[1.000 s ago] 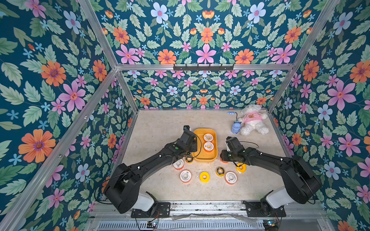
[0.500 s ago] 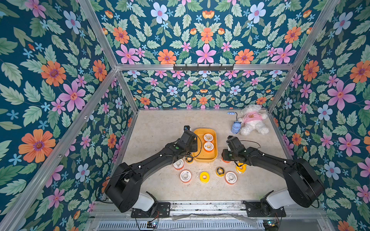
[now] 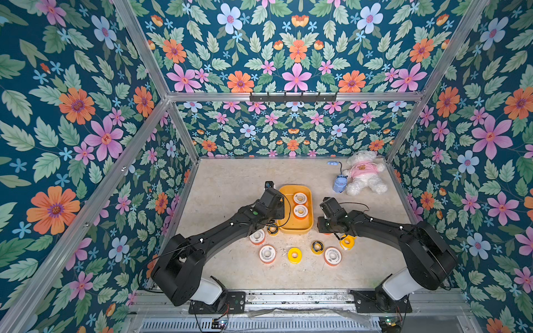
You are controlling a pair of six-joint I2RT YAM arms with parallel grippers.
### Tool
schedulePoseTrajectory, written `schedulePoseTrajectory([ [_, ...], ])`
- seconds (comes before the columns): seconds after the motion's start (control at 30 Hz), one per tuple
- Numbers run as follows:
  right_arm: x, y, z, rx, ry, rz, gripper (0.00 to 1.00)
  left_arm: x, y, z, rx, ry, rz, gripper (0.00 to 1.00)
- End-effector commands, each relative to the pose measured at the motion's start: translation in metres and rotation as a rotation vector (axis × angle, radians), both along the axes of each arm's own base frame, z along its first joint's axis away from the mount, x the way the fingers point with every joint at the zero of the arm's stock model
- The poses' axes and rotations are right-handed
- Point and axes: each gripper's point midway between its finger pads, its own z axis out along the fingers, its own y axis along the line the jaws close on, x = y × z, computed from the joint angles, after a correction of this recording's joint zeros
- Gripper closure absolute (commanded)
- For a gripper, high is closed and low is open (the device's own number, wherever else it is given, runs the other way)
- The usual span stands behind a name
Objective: Put the sealing tape into the storage box
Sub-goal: Pick up the sealing tape at the center of the board.
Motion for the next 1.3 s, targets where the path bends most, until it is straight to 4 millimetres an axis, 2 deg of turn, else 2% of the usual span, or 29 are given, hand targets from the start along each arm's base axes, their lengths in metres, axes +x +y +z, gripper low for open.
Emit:
schedulePoseTrajectory([
  [0.0,-0.001,-0.006,-0.006,-0.06,0.008,-0.001,0.56,0.0,0.001,0.0,-0.001,0.0,0.009,0.34],
  [0.2,-0.001,-0.009,-0.014,-0.135,0.019,-0.001,0.59,0.0,0.002,0.001,-0.001,-0.005,0.012,0.34],
  [0.23,-0.003,-0.012,-0.024,-0.162,0.04,-0.005,0.59,0.0,0.002,0.002,-0.001,-0.005,0.013,0.34],
  [0.47,-0.004,-0.014,-0.035,-0.189,0.062,-0.011,0.6,0.0,0.004,0.002,0.002,-0.005,0.019,0.34],
  [0.63,-0.004,-0.009,-0.036,-0.158,0.063,-0.011,0.71,0.0,0.006,0.004,0.006,-0.01,0.024,0.34],
  [0.83,-0.002,0.006,-0.021,-0.035,0.037,-0.007,0.77,0.0,0.007,0.005,0.01,-0.014,0.03,0.34],
  [0.87,0.001,0.008,-0.01,-0.001,0.013,-0.012,0.77,0.0,0.007,0.005,0.01,-0.015,0.03,0.34],
  [1.07,0.01,0.008,0.013,0.132,-0.024,-0.047,0.78,0.0,0.008,0.006,0.01,-0.017,0.032,0.34],
  [1.27,0.016,0.013,0.05,0.279,-0.107,-0.047,0.78,0.001,0.008,0.009,0.007,-0.024,0.033,0.34],
])
